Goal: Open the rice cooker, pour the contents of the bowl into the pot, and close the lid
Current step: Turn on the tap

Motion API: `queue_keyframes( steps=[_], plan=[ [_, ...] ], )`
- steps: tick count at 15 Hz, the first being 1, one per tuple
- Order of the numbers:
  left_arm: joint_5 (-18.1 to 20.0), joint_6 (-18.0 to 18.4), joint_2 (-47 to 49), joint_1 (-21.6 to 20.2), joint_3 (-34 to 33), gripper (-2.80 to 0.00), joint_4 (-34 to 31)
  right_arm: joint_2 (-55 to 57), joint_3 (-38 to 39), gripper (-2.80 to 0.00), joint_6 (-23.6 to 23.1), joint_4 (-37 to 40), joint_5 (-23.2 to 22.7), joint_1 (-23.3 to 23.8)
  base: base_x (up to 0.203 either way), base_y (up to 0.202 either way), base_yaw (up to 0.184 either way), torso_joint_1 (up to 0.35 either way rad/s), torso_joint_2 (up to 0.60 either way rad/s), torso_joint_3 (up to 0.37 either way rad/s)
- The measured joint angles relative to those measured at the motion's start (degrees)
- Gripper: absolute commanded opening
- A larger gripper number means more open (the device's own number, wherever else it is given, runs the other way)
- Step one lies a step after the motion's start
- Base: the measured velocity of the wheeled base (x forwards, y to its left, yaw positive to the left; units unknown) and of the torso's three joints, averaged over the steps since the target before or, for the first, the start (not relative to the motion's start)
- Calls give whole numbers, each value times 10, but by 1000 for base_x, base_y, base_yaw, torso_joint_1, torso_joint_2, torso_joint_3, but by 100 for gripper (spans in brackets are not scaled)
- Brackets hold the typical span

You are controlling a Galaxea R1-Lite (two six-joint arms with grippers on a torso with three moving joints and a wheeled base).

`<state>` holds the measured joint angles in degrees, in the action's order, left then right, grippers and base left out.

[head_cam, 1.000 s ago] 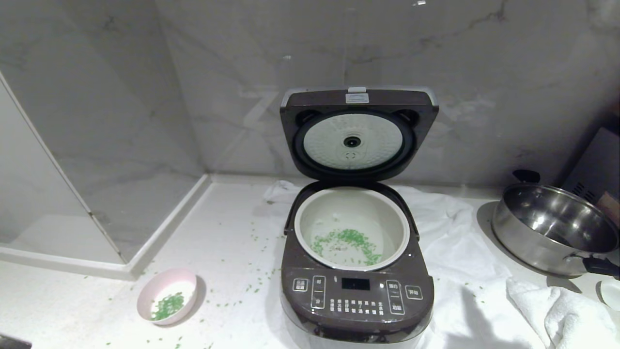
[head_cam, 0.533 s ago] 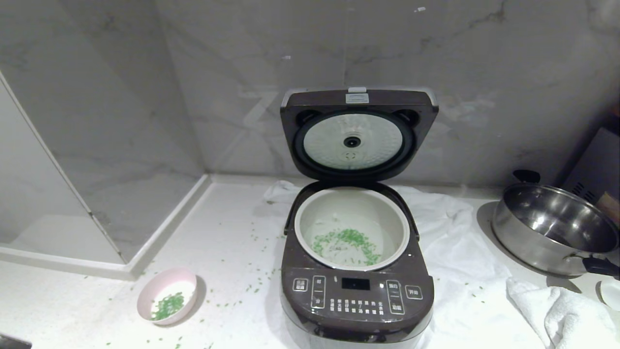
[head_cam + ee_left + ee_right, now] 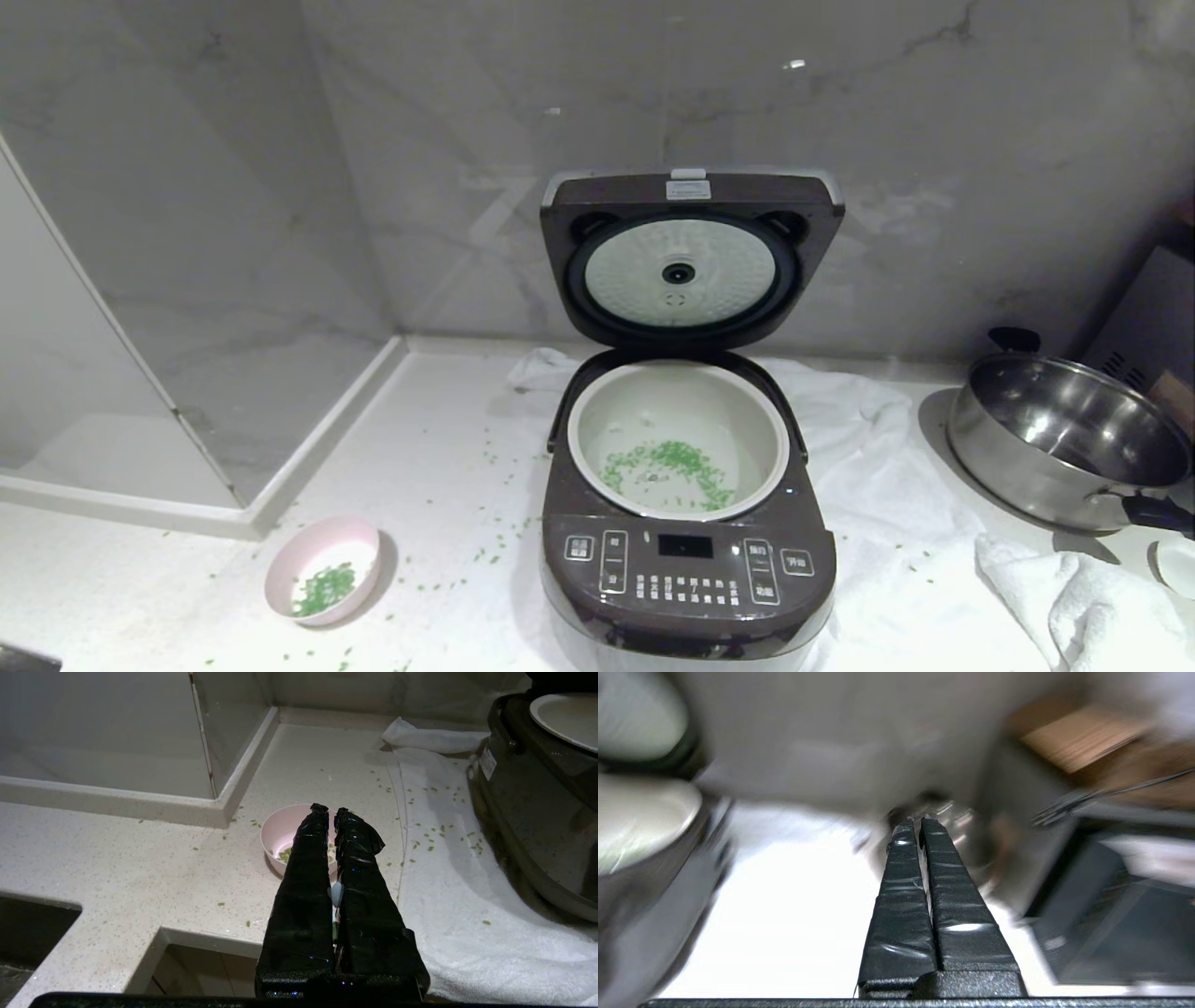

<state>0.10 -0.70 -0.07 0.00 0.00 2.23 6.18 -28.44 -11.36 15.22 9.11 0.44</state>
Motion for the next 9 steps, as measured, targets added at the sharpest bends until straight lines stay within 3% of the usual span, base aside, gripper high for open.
queue_keyframes(
  steps=[5,9],
  plan=[
    [0,-1,0,0,0,-280,0,-53,227,-280,21,-122,-80,-2,0,0,0,0,0,0],
    [0,0,0,0,0,-280,0,-61,279,-280,79,-142,-105,-4,0,0,0,0,0,0]
  ],
)
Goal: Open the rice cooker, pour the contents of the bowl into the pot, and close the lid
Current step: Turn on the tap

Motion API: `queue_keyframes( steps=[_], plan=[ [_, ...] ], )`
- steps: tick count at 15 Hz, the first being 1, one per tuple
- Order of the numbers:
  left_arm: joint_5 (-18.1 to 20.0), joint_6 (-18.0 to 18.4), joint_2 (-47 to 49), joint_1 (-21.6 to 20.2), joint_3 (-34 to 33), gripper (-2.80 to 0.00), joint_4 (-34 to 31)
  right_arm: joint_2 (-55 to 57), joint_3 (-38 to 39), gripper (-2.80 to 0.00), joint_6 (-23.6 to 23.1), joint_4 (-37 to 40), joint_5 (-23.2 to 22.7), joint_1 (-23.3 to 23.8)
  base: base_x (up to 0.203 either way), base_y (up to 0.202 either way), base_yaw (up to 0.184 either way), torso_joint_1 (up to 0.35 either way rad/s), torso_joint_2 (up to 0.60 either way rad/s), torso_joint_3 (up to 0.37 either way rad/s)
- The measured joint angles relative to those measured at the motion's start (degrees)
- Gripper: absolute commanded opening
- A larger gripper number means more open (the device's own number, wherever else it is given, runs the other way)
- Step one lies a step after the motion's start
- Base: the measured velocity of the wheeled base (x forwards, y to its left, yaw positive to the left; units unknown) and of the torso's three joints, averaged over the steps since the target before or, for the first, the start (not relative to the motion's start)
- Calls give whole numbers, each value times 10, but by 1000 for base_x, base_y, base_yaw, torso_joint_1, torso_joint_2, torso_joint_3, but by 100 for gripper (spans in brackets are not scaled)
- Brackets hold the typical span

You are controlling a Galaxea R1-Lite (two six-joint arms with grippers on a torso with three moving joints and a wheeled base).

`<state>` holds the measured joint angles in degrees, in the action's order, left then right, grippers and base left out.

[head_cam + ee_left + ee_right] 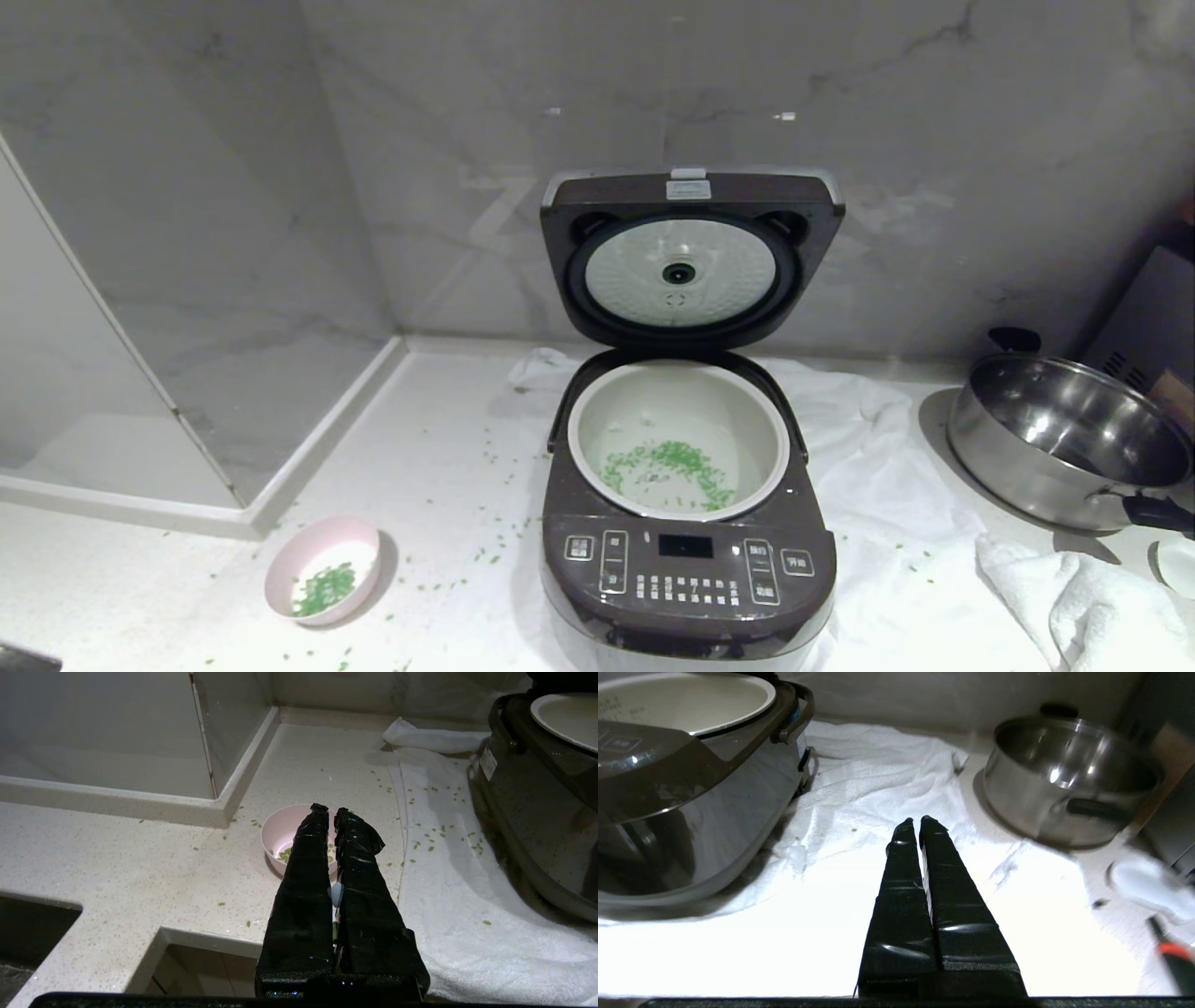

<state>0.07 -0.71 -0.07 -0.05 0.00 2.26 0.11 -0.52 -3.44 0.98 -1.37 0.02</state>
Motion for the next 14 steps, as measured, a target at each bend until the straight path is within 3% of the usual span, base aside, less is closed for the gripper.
queue_keyframes(
  steps=[8,14],
  plan=[
    [0,0,0,0,0,-280,0,-1,3,-280,30,-3,14,0,-8,0,0,1,1,0],
    [0,0,0,0,0,-280,0,-1,3,-280,31,-4,14,0,-185,0,-2,2,0,4]
  ],
)
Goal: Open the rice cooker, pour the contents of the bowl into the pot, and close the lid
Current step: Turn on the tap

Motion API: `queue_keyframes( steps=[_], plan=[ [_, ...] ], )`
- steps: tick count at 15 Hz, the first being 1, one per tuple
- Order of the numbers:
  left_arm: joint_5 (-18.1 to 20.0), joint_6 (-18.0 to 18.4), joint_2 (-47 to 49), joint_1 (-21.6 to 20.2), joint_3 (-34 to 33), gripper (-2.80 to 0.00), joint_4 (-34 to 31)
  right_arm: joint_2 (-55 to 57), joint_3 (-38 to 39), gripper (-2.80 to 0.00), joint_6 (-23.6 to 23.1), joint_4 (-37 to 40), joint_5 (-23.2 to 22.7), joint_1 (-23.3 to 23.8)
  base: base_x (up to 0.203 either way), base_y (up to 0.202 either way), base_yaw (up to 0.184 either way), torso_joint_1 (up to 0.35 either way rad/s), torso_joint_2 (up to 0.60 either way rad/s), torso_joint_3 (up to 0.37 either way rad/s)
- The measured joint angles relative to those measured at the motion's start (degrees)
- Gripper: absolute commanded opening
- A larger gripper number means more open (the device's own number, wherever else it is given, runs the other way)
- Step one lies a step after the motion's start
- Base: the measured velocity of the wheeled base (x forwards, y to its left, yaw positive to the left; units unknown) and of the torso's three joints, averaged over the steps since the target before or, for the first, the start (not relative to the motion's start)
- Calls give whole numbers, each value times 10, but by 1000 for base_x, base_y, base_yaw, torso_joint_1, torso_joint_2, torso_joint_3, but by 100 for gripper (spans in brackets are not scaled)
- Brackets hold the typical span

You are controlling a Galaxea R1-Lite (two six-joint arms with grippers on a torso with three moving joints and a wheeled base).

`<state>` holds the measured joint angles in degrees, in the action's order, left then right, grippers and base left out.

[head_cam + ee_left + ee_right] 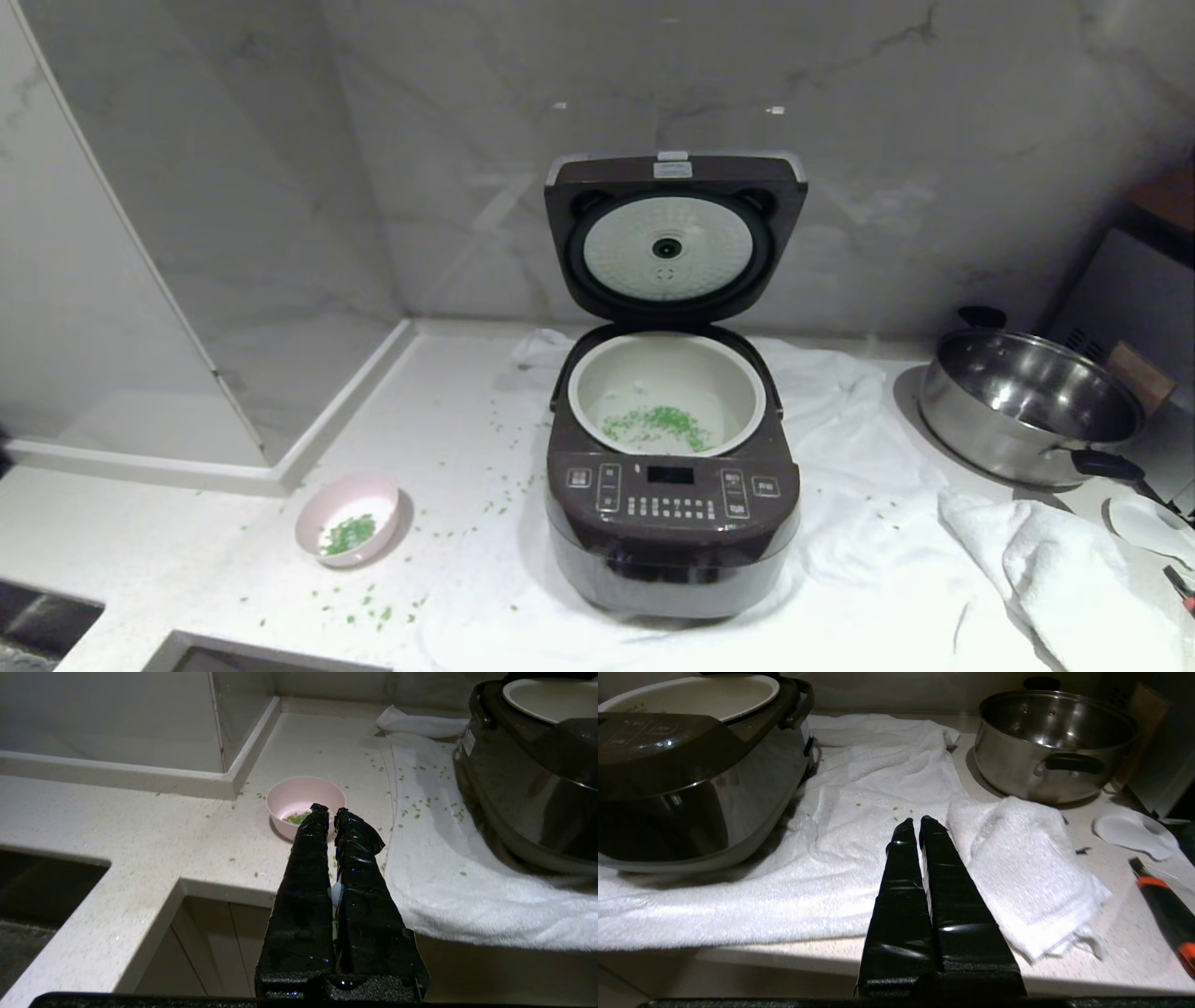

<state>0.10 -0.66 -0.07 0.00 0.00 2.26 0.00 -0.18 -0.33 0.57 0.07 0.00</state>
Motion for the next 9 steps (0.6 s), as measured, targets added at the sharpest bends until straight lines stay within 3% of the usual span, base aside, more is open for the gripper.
queue_keyframes(
  steps=[2,9],
  plan=[
    [0,0,0,0,0,-280,0,0,1,-280,1,-5,0,0,-141,0,-1,-8,0,1],
    [0,0,0,0,0,-280,0,0,2,-280,3,-9,1,0,0,0,0,0,0,0]
  ],
)
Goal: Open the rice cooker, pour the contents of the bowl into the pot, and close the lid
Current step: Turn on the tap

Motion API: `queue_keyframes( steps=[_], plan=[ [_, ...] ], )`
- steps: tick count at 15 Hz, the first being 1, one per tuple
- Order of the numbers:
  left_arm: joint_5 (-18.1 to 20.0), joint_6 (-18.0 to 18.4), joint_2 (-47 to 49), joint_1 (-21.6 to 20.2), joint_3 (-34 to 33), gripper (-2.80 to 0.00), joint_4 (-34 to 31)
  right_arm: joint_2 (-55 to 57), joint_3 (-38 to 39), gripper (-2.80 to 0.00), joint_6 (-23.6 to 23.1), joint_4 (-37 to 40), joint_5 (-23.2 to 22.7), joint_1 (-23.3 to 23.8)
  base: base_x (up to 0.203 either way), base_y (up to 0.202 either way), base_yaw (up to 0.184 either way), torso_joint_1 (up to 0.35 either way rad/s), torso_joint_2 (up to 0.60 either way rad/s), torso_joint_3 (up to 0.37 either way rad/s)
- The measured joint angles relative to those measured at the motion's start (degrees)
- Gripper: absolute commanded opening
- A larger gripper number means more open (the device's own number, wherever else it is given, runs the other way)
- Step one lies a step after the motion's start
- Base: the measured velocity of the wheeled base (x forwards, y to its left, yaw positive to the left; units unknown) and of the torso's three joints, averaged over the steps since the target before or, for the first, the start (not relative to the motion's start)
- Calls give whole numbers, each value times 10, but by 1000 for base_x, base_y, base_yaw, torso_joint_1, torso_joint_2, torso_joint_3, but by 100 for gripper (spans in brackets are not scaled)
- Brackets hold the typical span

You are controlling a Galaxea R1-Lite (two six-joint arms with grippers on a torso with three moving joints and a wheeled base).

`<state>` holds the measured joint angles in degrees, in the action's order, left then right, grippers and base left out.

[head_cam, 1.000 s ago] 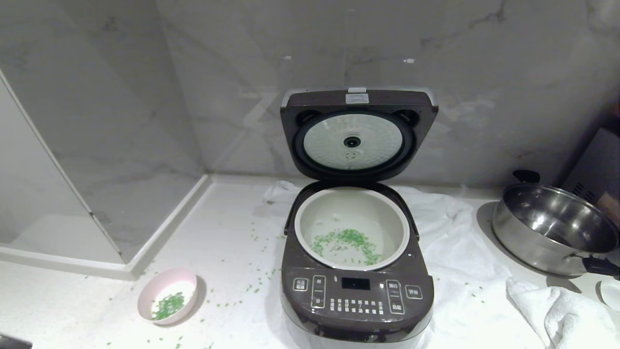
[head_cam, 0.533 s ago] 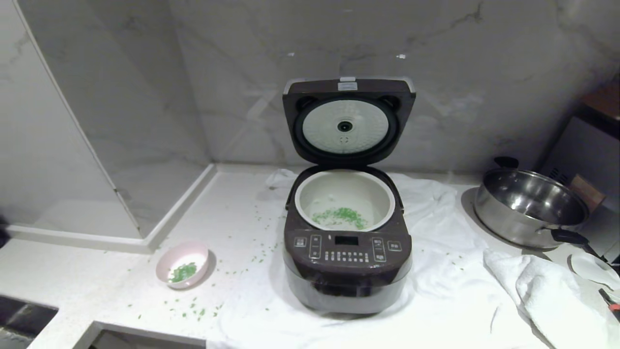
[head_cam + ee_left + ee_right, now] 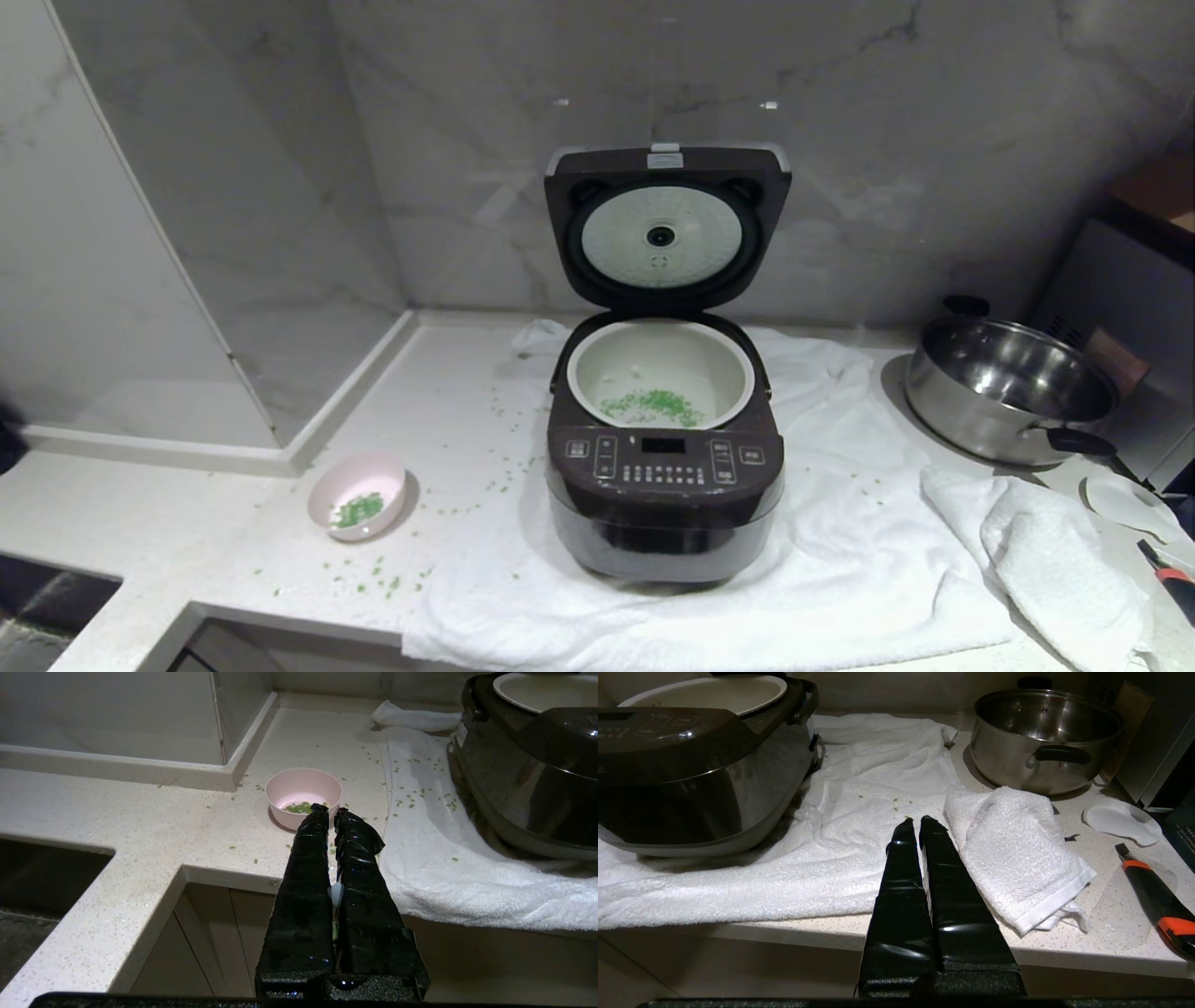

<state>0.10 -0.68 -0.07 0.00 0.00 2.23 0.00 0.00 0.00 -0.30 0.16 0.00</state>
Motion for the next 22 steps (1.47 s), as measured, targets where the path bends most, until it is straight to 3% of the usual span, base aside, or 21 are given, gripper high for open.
queue_keyframes(
  steps=[3,17,22],
  plan=[
    [0,0,0,0,0,-280,1,0,-1,-280,0,1,0,0,3,-2,69,2,1,2],
    [0,0,0,0,0,-280,0,0,0,-280,0,0,0,0,-1,-7,172,3,3,1],
    [0,0,0,0,0,-280,0,0,0,-280,0,-1,0,0,0,0,37,0,0,0]
  ],
)
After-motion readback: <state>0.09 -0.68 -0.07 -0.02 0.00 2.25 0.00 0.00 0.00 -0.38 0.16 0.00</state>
